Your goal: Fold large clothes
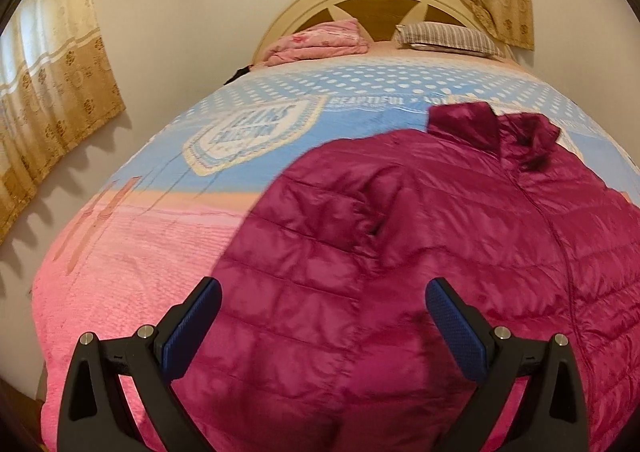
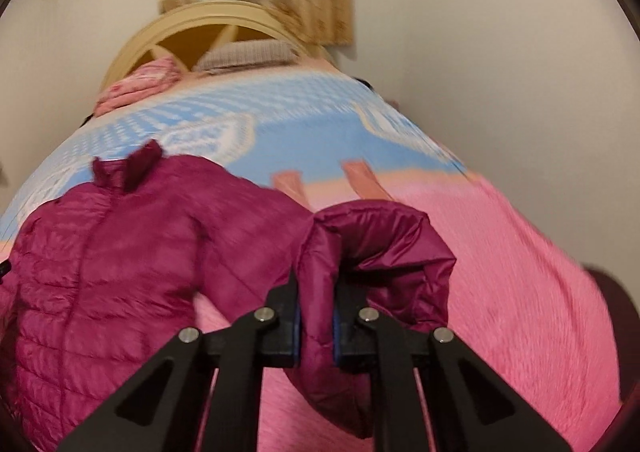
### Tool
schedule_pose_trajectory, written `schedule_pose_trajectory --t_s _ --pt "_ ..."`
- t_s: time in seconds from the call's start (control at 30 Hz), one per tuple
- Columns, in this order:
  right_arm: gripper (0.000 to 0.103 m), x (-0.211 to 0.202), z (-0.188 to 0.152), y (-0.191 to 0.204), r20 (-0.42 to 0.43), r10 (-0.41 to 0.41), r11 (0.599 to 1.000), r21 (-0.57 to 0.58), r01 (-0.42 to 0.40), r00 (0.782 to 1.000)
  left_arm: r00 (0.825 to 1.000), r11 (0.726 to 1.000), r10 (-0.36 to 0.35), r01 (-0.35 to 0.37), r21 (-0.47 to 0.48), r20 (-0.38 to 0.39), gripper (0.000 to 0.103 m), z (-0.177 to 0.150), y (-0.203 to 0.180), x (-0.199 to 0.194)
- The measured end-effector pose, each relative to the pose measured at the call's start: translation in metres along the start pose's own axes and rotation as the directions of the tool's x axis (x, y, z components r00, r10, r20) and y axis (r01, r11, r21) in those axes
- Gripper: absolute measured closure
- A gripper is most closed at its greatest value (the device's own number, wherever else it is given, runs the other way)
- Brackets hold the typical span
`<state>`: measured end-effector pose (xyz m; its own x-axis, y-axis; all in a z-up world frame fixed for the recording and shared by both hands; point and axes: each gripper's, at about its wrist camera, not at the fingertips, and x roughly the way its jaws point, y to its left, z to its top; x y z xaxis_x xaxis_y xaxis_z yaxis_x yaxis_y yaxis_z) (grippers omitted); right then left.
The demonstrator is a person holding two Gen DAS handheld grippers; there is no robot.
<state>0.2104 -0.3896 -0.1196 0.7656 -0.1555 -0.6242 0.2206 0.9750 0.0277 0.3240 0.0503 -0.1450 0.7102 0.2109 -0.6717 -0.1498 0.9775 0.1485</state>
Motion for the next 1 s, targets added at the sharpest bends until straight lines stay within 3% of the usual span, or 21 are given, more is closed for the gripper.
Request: schedule_pose_trajectory --t_s 0.23,0.43,0.6,0.83,1.0 --pt "0.09 -0.001 0.031 0.089 0.056 0.073 0.983 -0.174 -0.062 0.996 1.0 1.0 0.014 -0.014 -0.02 -0.012 0.001 -0.006 0.022 0.007" --pt "0.091 0.005 0.037 0.171 0.072 0.138 0.937 -0.333 -0.106 0.988 0.998 0.998 0.062 -0.062 -0.029 -0.009 0.001 -0.011 0.042 0.016" --pt "0.091 0.025 0.027 0.23 0.041 0.189 0.897 -0.414 -0.156 0.981 0.991 0.99 0.134 -0.134 -0.036 0.001 0.001 -0.011 0.064 0.024" --pt "0.091 0.059 -0.008 0.302 -0.03 0.236 0.833 -0.509 -0.218 0.971 0.988 0.986 0.156 -0.157 -0.054 -0.02 0.001 -0.014 0.085 0.036" --pt "0.091 0.079 -0.034 0.333 -0.08 0.24 0.799 -0.55 -0.244 0.967 0.985 0.984 0.169 -0.17 -0.05 -0.029 0.001 -0.017 0.089 0.04"
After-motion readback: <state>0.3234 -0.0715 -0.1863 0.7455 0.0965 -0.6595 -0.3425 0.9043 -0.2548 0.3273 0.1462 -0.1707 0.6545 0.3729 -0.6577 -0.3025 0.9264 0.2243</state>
